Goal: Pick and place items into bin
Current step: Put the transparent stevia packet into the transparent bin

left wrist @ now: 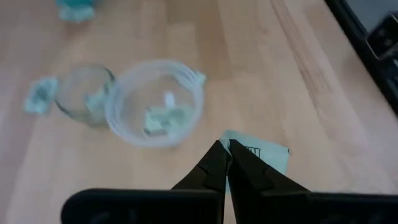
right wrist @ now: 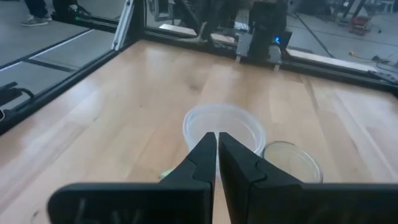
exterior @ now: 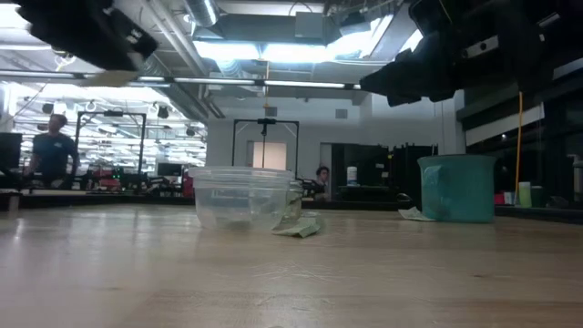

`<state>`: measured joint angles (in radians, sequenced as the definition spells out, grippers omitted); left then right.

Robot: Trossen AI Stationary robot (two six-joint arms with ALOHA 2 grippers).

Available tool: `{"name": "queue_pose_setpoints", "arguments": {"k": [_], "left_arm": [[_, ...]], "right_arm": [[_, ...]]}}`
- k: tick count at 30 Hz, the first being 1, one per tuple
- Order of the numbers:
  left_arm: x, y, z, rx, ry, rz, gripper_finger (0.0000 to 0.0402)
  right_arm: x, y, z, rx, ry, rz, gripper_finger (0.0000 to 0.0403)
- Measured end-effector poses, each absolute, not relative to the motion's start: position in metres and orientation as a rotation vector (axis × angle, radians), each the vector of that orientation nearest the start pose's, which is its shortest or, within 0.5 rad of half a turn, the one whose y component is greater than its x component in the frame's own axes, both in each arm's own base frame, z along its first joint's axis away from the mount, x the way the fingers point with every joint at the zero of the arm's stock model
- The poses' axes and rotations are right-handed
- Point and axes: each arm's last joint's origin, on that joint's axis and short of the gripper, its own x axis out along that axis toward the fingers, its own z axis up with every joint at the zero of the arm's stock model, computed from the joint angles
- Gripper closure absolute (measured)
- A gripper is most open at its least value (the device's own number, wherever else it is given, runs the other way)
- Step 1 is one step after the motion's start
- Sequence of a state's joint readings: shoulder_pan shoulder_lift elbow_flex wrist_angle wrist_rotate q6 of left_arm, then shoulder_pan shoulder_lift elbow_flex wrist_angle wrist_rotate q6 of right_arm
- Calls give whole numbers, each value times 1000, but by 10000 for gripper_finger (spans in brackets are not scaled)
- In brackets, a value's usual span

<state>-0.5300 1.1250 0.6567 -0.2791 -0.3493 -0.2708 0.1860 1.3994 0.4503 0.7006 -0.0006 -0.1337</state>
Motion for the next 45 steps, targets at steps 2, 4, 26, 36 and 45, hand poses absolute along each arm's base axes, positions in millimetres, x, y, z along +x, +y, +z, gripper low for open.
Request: {"name": "queue_pose_setpoints", "arguments": {"k": [2, 4, 26, 36, 45], "left_arm": [[199, -95, 216, 81, 647, -72, 399], [202, -88, 213, 89, 604, -63, 399], [226, -51, 209, 69, 445, -81, 399], [260, -36, 179, 92, 574, -140, 399], [285, -16, 175, 71, 730, -146, 399]], "right_arm": [[256, 48, 176, -147, 236, 201, 379], [256, 48, 176, -129, 237, 199, 379], [257, 46, 178, -192, 219, 129, 380], [270, 46, 200, -267, 145, 87, 380], [273, 32, 197, -291, 206, 43, 380]]}}
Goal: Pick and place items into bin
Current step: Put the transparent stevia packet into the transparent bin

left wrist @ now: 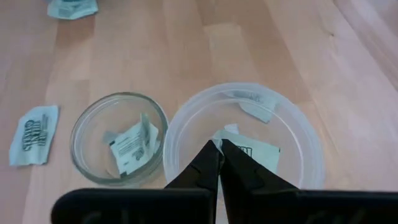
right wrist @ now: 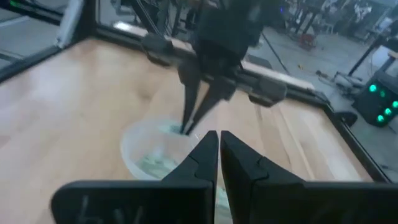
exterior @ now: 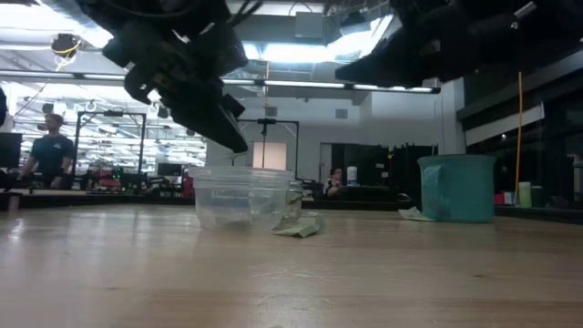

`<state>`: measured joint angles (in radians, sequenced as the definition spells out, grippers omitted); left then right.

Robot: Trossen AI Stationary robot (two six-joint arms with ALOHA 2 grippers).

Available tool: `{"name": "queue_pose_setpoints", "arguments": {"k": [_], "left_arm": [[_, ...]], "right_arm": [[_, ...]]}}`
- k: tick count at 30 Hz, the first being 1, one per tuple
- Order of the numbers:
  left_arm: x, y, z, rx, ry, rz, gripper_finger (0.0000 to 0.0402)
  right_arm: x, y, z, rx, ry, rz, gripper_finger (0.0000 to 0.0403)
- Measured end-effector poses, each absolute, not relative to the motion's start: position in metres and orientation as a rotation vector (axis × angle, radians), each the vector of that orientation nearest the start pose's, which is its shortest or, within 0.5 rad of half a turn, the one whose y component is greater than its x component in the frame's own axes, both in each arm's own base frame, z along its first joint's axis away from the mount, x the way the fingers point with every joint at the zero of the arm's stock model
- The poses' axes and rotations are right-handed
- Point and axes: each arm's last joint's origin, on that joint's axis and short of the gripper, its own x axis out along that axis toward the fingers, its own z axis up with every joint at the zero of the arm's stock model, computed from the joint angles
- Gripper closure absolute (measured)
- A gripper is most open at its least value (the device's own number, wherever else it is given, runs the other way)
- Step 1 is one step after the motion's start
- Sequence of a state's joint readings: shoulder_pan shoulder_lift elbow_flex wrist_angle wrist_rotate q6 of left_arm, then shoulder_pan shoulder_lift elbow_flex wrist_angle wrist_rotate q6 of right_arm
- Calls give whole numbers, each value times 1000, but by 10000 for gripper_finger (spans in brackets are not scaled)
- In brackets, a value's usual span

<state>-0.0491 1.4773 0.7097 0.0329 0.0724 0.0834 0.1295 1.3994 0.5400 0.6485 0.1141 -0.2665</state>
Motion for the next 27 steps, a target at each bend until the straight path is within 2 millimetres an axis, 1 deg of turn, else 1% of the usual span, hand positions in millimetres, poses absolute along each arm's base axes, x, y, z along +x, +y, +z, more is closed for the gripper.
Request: {"name": "queue_pose_setpoints", "arguments": {"k": [3, 6, 12, 18, 23, 27], "left_arm": [[290, -13, 174, 57, 743, -168, 399], [294, -12, 169, 50, 763, -179, 399], [302, -13, 159, 39, 790, -205, 399], [304, -13, 150, 36, 822, -205, 398], [305, -13, 150, 37, 815, -205, 389], [305, -14, 150, 38, 815, -206, 373]], "right_arm": [[273, 27, 195, -281, 234, 28, 380], [273, 25, 193, -265, 248, 18, 380], [273, 24, 192, -266, 261, 18, 380], [273, 24, 192, -267, 261, 19, 380], [273, 24, 192, -268, 260, 19, 380], [273, 24, 192, -268, 260, 19, 379]]}}
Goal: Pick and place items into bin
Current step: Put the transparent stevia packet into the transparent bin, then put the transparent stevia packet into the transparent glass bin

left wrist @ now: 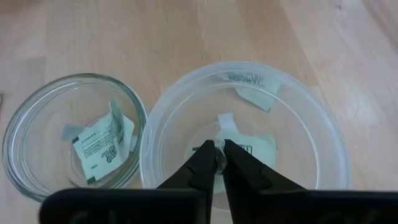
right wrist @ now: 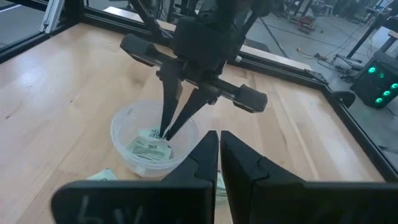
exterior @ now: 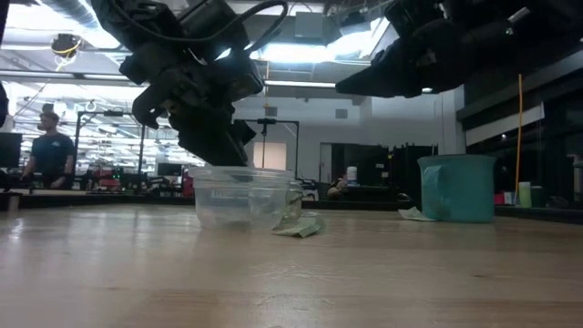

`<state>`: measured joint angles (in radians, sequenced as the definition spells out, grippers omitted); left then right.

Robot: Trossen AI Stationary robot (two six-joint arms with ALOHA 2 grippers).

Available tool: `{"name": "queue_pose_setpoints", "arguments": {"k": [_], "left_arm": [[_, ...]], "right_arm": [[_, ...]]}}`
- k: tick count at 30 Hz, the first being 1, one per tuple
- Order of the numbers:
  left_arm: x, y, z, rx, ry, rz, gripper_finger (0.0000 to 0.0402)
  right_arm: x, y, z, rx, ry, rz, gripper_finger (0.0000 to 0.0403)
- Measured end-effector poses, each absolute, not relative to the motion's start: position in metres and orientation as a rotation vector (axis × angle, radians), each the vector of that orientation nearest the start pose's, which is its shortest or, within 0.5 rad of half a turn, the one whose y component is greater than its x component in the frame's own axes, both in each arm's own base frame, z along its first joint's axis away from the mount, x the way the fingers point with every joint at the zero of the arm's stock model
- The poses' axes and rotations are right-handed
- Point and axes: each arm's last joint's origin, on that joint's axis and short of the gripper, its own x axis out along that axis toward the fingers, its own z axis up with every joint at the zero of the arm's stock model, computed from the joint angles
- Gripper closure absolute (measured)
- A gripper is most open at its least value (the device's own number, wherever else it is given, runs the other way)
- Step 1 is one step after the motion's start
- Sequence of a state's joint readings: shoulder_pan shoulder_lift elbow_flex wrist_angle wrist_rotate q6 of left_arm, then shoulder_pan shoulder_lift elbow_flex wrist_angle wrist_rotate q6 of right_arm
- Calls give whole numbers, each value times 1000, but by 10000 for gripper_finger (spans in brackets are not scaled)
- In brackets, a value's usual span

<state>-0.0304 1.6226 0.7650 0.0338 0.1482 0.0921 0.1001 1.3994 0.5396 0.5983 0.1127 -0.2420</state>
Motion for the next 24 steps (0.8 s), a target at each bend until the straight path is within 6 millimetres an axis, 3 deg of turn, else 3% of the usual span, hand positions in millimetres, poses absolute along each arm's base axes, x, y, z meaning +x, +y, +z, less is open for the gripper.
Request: {"name": "queue_pose_setpoints", "arguments": {"k": [8, 15, 24], "left_arm": [[306, -14, 152, 41, 793, -207, 327], [306, -14, 153, 41, 789, -207, 319], [293, -14, 188, 61, 696, -210, 343]], "right_arm": [[273, 24, 192, -270, 260, 19, 379], [273, 24, 192, -270, 260, 19, 379], [273, 24, 192, -270, 260, 19, 379]]}}
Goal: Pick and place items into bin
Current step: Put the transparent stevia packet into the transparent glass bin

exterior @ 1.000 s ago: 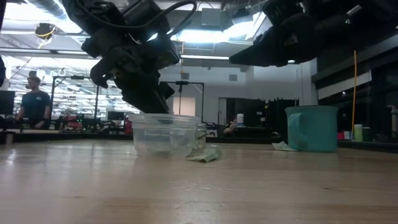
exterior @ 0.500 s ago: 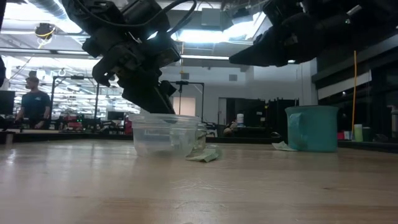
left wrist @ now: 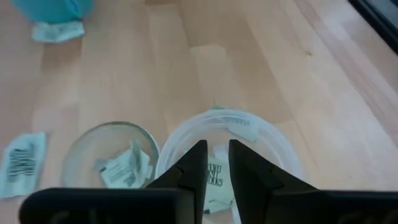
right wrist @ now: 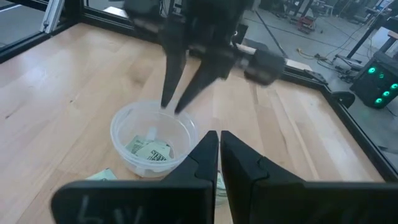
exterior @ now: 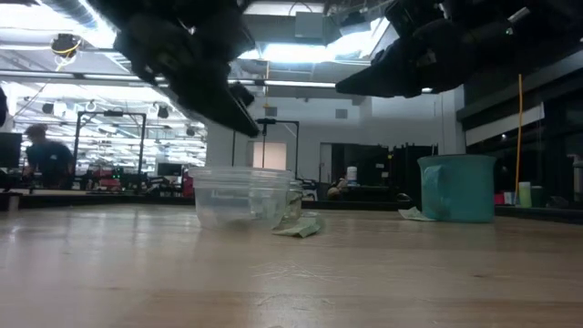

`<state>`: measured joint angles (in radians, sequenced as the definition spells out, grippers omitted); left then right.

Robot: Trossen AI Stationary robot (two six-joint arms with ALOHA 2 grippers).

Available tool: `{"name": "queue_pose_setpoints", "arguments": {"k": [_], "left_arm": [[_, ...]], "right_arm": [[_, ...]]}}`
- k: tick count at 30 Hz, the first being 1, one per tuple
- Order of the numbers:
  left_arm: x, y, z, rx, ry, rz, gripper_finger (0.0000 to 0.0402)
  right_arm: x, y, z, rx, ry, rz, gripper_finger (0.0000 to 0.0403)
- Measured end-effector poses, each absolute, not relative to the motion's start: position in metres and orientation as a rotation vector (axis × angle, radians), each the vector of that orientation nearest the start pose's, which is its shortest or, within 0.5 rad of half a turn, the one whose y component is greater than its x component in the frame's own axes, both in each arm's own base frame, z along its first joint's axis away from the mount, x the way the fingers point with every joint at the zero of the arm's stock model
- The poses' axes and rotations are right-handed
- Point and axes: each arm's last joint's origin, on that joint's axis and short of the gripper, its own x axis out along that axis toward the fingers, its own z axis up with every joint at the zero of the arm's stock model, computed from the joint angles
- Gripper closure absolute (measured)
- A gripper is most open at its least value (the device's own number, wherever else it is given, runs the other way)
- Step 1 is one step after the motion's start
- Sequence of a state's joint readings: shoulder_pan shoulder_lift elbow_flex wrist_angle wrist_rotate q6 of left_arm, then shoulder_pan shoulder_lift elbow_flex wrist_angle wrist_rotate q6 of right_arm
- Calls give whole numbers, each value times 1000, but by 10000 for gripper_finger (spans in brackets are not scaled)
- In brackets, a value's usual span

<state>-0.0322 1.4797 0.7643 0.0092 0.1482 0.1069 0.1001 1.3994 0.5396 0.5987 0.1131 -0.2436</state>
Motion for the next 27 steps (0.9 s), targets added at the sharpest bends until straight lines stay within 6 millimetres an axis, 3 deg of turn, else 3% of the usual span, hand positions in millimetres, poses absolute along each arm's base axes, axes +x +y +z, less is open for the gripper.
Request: {"name": "queue_pose_setpoints", "arguments": {"k": [6, 11, 20, 27], "left_arm": [[276, -13, 220, 176, 606, -243, 394], [258, -11, 232, 215, 577, -244, 400], [223, -9, 215, 216, 492, -203, 400], [207, -8, 193, 202, 427, -191, 400]], "right_arm": [[273, 24, 192, -270, 259, 19, 379], [273, 24, 192, -270, 259, 19, 379], [273, 24, 192, -270, 258, 19, 379], [273, 24, 192, -233, 260, 14, 380]]}}
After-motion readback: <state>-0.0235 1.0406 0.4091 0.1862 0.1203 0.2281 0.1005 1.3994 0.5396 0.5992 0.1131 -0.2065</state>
